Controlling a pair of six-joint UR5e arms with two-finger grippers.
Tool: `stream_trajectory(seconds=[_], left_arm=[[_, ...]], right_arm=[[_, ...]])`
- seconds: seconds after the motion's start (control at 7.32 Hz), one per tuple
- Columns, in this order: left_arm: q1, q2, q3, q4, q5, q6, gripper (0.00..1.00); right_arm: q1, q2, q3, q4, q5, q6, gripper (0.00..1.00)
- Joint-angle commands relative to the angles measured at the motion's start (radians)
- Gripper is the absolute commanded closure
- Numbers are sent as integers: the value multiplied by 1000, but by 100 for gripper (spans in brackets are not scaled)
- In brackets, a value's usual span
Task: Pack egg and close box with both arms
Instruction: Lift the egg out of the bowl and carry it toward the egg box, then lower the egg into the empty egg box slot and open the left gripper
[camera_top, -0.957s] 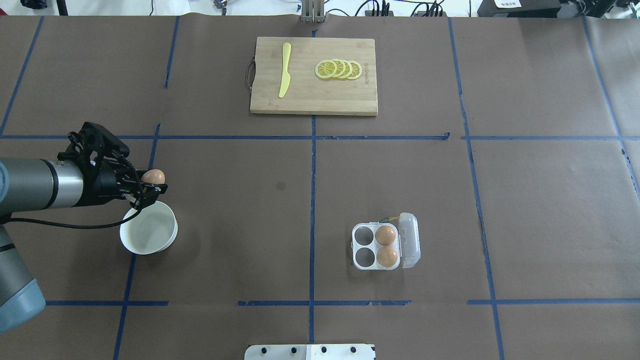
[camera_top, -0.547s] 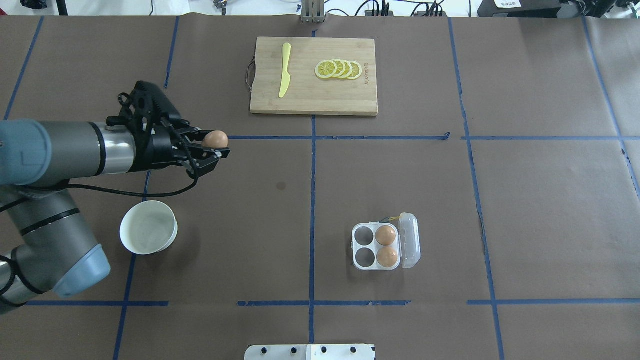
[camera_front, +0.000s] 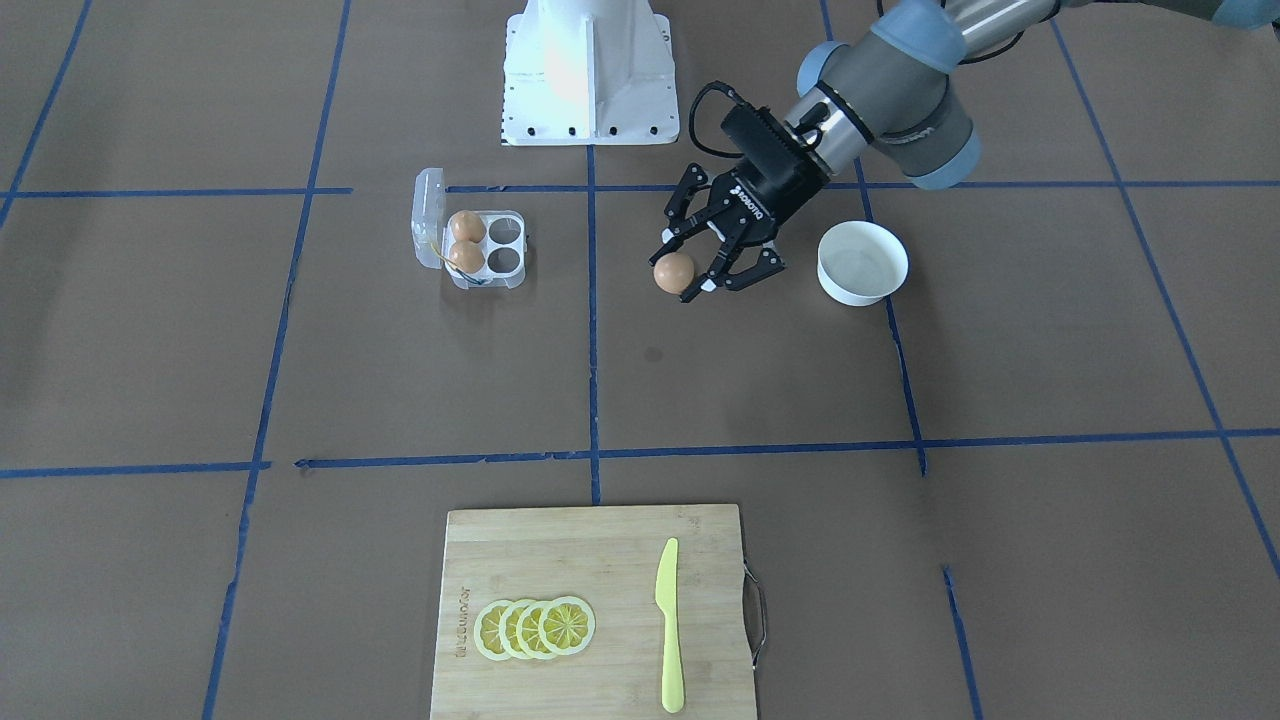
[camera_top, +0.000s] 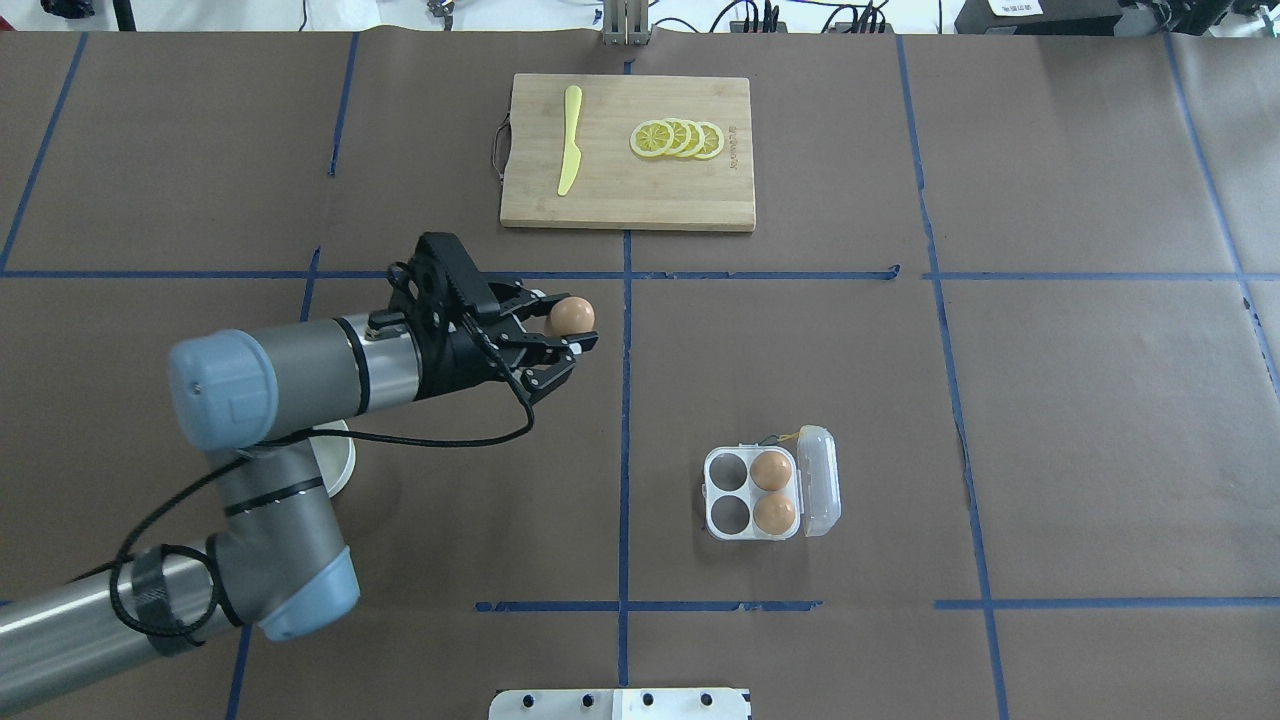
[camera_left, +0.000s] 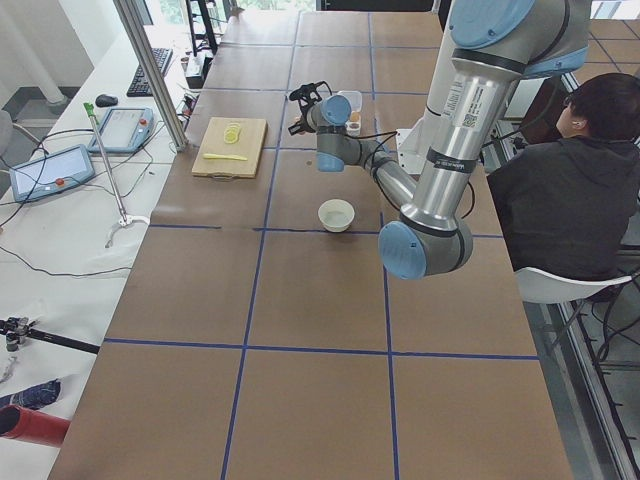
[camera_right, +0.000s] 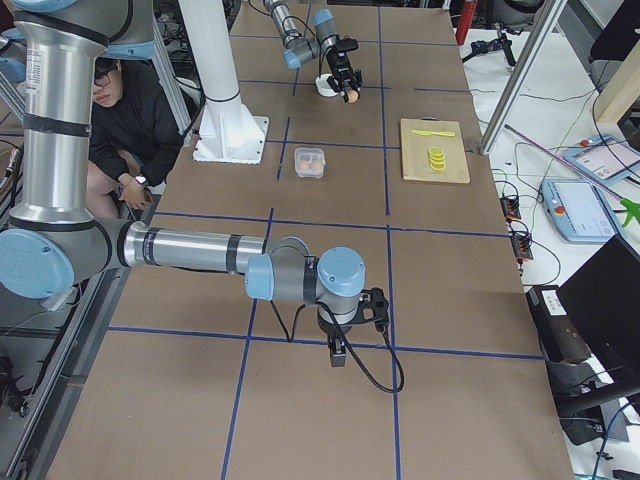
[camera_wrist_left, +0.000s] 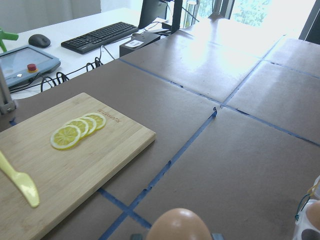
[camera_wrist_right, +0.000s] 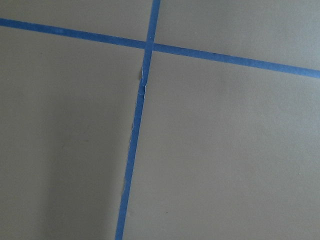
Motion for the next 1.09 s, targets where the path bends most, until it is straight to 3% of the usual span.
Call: stream_trajectory(seconds=[0.0,0.27,0.68,0.96], left_arm=[[134,-131,136,-43,139,65,100],[218,-180,213,-45,188,65,98],[257,-220,252,-45,187,65,88],[257,-223,253,-48,182,73,72]], right_arm=[[0,1,-4,0,-1,-2,0],[0,0,-4,-1,-1,-2,0],[0,-2,-11,0,-1,-2,0],[0,-2,-12,-1,-1,-2,0]])
